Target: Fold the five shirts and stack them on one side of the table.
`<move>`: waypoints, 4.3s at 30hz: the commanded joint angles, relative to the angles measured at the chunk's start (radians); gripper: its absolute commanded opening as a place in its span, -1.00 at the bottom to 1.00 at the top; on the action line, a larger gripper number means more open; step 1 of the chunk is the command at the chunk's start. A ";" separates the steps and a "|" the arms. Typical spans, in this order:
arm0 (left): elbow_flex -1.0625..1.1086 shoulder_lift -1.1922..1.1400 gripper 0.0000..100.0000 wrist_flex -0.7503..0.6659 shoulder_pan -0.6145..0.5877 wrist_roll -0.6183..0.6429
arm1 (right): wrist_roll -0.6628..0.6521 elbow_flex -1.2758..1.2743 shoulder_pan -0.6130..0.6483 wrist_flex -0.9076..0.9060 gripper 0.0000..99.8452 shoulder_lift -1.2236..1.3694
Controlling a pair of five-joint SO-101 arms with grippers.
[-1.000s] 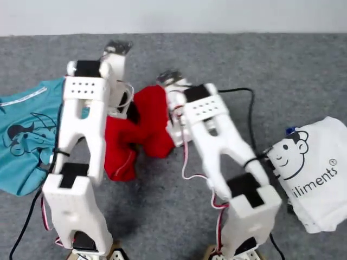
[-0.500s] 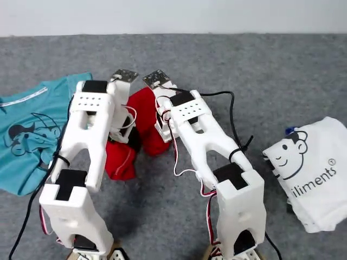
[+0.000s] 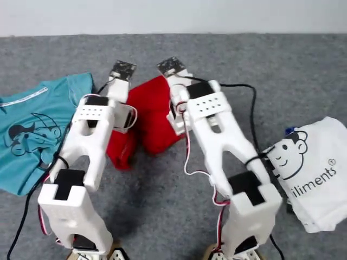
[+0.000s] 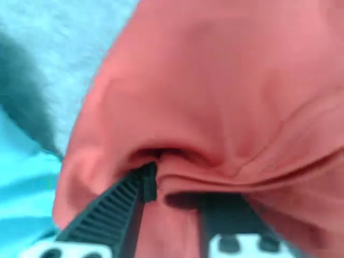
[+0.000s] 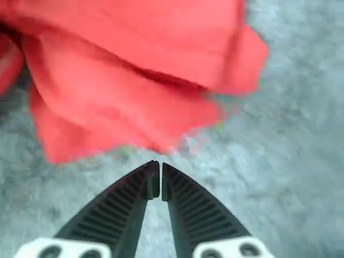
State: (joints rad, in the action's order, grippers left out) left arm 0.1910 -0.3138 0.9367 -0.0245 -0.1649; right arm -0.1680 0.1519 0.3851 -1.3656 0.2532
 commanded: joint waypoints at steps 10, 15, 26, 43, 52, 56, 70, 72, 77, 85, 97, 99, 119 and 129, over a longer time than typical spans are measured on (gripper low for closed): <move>-0.001 0.057 -0.93 -0.035 -0.158 -0.006 | 0.055 0.031 0.035 -0.071 -0.85 -0.064; -0.001 0.057 -0.93 -0.035 -0.110 -0.006 | 0.126 0.038 0.137 -0.048 -0.50 0.093; -0.001 0.057 -0.93 0.008 -0.034 -0.006 | 0.126 0.038 0.154 0.343 -0.58 0.260; -0.008 0.066 -0.93 0.095 -0.071 -0.011 | -0.060 0.046 -0.067 -0.068 -0.98 -0.035; -0.162 0.068 -0.93 0.427 -0.060 -0.014 | -0.158 0.041 -0.200 -0.398 -0.98 -0.308; -0.303 0.068 -0.93 0.678 -0.060 -0.072 | -0.160 0.020 -0.268 -0.429 -0.98 -0.404; -0.421 0.058 -0.93 0.620 -0.071 -0.112 | -0.158 -0.094 -0.193 -0.427 -0.98 -0.937; -0.418 0.055 -0.93 0.539 -0.074 -0.112 | -0.155 -0.097 -0.183 -0.427 -0.98 -0.981; -0.355 0.009 -0.93 0.298 -0.072 -0.110 | -0.153 -0.092 -0.189 -0.427 -0.98 -1.004; -0.320 -0.255 -0.93 0.264 -0.074 -0.112 | -0.158 -0.098 -0.239 -0.417 -0.98 -0.989; -0.608 -0.069 -0.86 0.720 -0.034 -0.104 | -0.157 -0.100 -0.271 -0.414 -0.98 -0.792; -0.650 0.000 -0.76 0.809 -0.020 -0.110 | -0.153 -0.100 -0.283 -0.414 -0.98 -0.754; 0.206 0.212 -0.60 0.601 -0.060 -0.275 | -0.150 -0.100 -0.283 -0.417 -0.98 -0.716; 0.203 -0.029 -0.66 0.394 -0.063 -0.287 | -0.150 -0.100 -0.280 -0.421 -0.98 -0.716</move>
State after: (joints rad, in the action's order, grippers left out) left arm 0.3982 -0.2877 1.3848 -0.0829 -0.4411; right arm -0.3168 0.0476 0.1089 -1.7538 -0.4634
